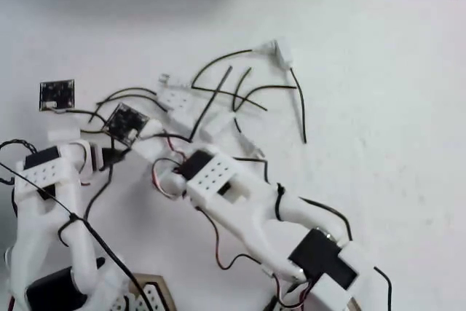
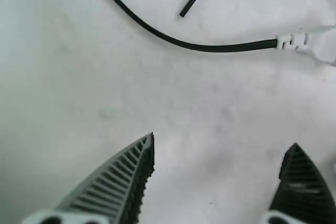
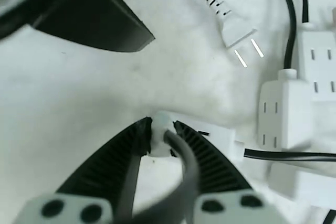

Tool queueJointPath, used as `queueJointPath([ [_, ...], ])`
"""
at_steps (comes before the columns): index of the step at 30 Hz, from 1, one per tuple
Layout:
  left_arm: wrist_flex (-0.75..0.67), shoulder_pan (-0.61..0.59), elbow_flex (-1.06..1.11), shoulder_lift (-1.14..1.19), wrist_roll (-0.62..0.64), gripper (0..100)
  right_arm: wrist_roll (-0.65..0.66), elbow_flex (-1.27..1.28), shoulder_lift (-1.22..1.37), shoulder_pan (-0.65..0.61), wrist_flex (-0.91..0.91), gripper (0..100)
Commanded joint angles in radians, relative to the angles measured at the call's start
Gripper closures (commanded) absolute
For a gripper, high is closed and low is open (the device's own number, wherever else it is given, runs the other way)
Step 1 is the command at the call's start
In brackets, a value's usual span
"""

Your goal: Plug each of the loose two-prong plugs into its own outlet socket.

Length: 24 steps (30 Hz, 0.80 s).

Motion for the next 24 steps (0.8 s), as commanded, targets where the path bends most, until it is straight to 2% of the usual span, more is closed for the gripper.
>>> queueJointPath([
  [1, -0.018, -0.008, -0.002, -0.039, 0.003, 63, 0.011, -0.029, 0.001, 0.05, -0.008, 98.1],
  [17, -0.018, -0.01, -0.002, -0.039, 0.002, 63, 0.012, -0.014, 0.068, 0.059, -0.016, 98.1],
  [24, -0.018, -0.01, -0.002, -0.039, 0.002, 63, 0.129, -0.009, 0.15, 0.022, -0.013, 98.1],
])
